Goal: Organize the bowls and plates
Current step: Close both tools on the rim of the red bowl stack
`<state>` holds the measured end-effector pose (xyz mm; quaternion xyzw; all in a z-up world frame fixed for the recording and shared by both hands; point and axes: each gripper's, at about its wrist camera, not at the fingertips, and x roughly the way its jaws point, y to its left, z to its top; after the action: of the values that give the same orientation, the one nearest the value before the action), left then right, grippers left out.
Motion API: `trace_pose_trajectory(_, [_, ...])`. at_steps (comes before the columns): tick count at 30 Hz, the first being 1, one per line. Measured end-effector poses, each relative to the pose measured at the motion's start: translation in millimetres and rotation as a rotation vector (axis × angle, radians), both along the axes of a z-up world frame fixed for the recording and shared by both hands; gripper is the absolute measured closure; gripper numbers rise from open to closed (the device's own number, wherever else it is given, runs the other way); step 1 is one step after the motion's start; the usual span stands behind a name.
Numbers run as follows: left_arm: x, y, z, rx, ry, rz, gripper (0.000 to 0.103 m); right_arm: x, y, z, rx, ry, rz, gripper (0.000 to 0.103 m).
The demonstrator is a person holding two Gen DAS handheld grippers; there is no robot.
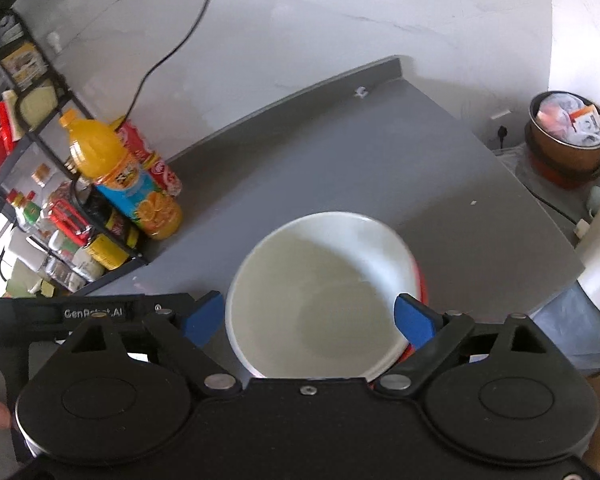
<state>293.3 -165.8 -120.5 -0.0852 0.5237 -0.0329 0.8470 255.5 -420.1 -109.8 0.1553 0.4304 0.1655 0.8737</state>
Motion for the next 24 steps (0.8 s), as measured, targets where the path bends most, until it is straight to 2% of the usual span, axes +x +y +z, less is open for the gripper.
trace_pose_trajectory(8, [21.0,-32.4,-18.8,0.029,0.052,0.010,0.018,20.8,-27.1,-26.8,-0.014,0.061,0.010,0.012])
trace_pose_trajectory(11, [25.0,-36.6,-25.6,0.034,0.065,0.048,0.018,28.7,-35.9,-39.1,-0.005,0.094,0.012,0.012])
trace_pose_trajectory(16, [28.6,-45.7,-35.4,0.046,0.088,0.084,0.019,41.9,-46.4,-58.2,0.015,0.154,0.030,0.023])
trace_pose_trajectory(18, [30.3,-48.7,-39.7,0.046,0.105,0.100,0.021,46.1,-48.8,-63.7,0.028,0.170,0.042,0.030])
trace_pose_trajectory(24, [33.4,-62.5,-49.4,0.099,0.130,0.121,0.026,54.9,-48.7,-76.3,0.047,0.202,0.078,0.044])
